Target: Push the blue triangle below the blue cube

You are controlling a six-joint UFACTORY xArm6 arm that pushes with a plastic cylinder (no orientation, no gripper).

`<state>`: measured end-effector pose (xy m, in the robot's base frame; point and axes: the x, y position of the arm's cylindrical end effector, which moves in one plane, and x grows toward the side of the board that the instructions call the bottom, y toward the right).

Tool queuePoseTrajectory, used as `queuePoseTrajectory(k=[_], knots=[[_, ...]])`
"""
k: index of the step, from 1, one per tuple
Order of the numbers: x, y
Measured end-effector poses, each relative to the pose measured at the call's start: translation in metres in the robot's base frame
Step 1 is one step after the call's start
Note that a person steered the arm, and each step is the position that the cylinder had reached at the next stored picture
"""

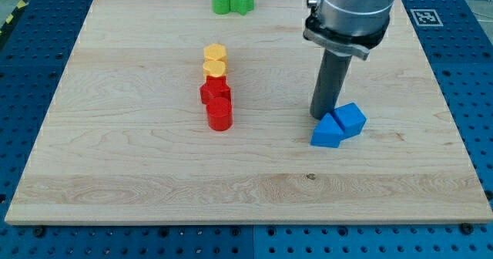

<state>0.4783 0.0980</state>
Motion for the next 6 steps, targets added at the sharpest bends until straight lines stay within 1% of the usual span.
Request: queuePoseTrajectory(k=[1, 2, 3, 4, 5, 6], knots=[[0.023, -0.006], [0.031, -0.006], [0.005, -0.018], [0.005, -0.026], [0.039, -0.026], [0.047, -0.003]])
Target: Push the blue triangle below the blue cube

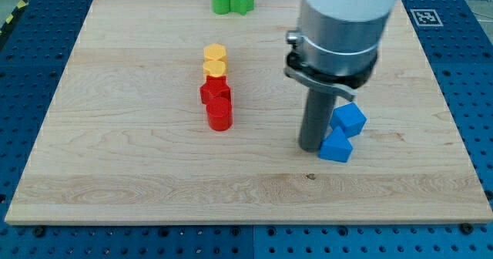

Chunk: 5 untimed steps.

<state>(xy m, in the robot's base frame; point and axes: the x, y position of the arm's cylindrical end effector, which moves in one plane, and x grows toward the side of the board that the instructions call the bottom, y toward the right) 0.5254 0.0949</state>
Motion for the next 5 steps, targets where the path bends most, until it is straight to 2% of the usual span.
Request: queuePoseTrajectory(k=[1, 2, 3, 4, 5], knots=[[-0.001, 0.030], [-0.001, 0.025], [0.012, 0.008], [0.038, 0.015], [0.040, 0.045]])
